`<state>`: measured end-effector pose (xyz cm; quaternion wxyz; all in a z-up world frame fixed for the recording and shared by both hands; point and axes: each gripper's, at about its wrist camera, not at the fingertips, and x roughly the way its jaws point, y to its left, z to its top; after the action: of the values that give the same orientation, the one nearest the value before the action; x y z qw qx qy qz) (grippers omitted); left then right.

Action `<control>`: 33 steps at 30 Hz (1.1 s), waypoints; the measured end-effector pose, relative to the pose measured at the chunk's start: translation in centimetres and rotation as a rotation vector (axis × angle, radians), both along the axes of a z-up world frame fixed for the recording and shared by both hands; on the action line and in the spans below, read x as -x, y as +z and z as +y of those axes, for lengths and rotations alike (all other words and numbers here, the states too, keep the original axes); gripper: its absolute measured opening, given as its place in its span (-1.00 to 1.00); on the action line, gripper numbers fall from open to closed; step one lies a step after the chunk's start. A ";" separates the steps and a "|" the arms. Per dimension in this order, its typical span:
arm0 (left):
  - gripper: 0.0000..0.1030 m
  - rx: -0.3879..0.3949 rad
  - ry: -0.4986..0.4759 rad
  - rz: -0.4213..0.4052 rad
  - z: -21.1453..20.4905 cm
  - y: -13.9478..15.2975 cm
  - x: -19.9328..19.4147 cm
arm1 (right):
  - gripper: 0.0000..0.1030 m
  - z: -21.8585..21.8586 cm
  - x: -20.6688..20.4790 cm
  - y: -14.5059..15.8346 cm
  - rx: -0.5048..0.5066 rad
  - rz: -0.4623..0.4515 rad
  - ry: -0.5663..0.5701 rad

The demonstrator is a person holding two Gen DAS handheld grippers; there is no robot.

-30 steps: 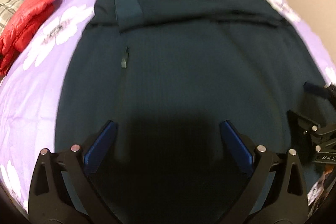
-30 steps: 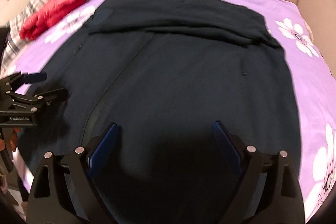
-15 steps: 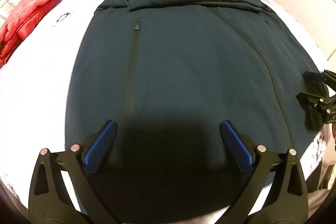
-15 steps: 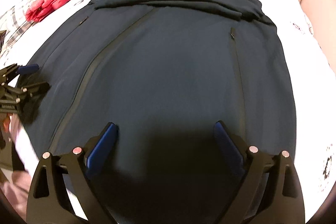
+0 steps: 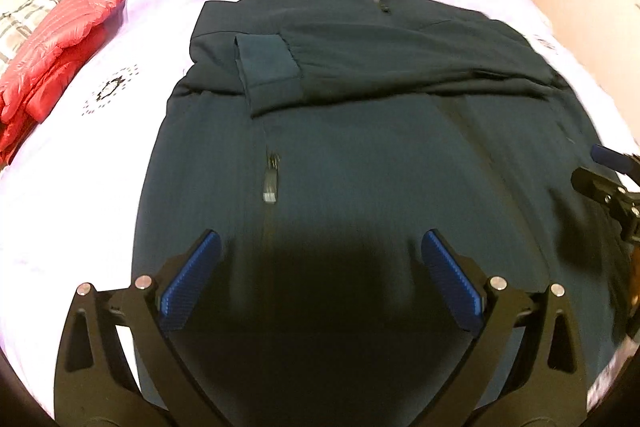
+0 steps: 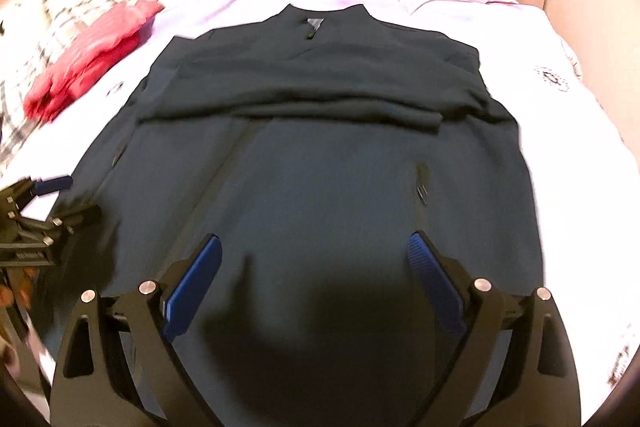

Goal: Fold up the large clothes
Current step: 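Move both open tools along the folded jacket toward its hem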

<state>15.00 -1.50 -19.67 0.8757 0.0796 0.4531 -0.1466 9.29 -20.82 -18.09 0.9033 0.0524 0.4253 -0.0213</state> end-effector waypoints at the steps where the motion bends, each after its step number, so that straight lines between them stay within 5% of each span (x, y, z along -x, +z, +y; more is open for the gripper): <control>1: 0.96 -0.013 0.006 0.005 -0.1 -0.4 -0.5 | 0.83 0.0 -0.6 -0.4 0.005 0.007 -0.005; 7: 0.96 -0.017 0.002 0.023 1.2 -1.9 -1.3 | 0.83 -0.9 -2.0 -2.9 0.045 0.070 -0.004; 11: 0.96 -0.007 0.023 0.022 3.4 -1.9 -0.8 | 0.84 -3.2 -0.5 -2.9 -0.005 0.063 -0.037; 18: 0.96 0.028 0.148 0.025 8.5 -0.4 1.3 | 0.84 -7.5 4.3 -1.2 0.049 0.060 -0.209; 22: 0.96 0.087 0.113 -0.001 8.0 0.8 3.9 | 0.84 -6.3 7.2 0.2 0.032 0.017 -0.152; 27: 0.96 0.021 -0.006 -0.018 4.5 -0.2 6.4 | 0.84 -2.2 9.3 -1.0 0.072 0.038 -0.027; 33: 0.96 0.001 -0.024 -0.008 4.4 -1.7 8.8 | 0.85 -0.8 11.5 -3.1 0.083 0.067 -0.007</control>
<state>6.19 2.91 -21.39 0.8758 0.0850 0.4485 -0.1571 -2.21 -21.61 -21.22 0.8899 0.0156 0.4537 -0.0436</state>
